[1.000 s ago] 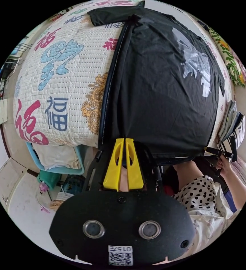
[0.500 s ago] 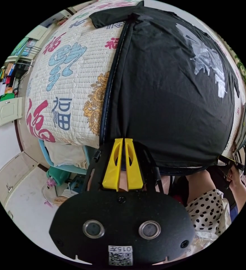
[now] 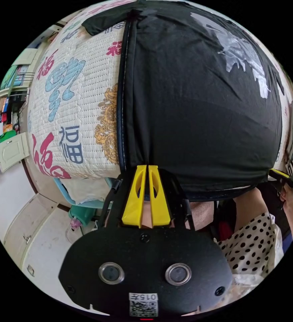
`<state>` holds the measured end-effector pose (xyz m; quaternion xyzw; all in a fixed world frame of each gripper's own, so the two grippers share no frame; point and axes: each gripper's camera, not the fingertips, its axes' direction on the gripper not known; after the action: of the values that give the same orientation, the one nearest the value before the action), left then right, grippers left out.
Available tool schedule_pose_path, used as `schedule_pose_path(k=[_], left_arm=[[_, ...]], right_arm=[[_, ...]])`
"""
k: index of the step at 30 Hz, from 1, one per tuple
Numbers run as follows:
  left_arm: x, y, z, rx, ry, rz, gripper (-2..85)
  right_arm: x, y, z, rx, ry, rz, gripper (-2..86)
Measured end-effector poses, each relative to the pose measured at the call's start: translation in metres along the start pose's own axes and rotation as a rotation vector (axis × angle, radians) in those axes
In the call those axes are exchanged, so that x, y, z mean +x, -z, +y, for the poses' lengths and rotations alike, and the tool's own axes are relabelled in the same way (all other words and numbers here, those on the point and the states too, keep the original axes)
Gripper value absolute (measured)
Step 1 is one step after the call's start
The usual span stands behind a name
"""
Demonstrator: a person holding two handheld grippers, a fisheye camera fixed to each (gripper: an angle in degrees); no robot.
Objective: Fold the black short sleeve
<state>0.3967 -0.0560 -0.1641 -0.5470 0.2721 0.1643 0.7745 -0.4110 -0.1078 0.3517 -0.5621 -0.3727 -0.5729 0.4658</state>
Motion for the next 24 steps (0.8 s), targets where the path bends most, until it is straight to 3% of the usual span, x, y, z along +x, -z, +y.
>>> schedule_pose_path(k=[5,14,24], left_arm=[[-0.030,0.006,0.026,0.082,0.013,0.058,-0.4],[-0.096,0.017,0.019,-0.073,-0.255,0.211,-0.1],[-0.124,0.023,0.035,-0.190,-0.661,0.174,0.3]], right_arm=[[0.025,0.020,0.015,0.081,0.036,0.066,0.0],[0.171,0.078,-0.016,-0.004,0.105,-0.167,-0.2],[0.284,0.112,-0.108,-0.349,0.535,-0.242,-0.9]])
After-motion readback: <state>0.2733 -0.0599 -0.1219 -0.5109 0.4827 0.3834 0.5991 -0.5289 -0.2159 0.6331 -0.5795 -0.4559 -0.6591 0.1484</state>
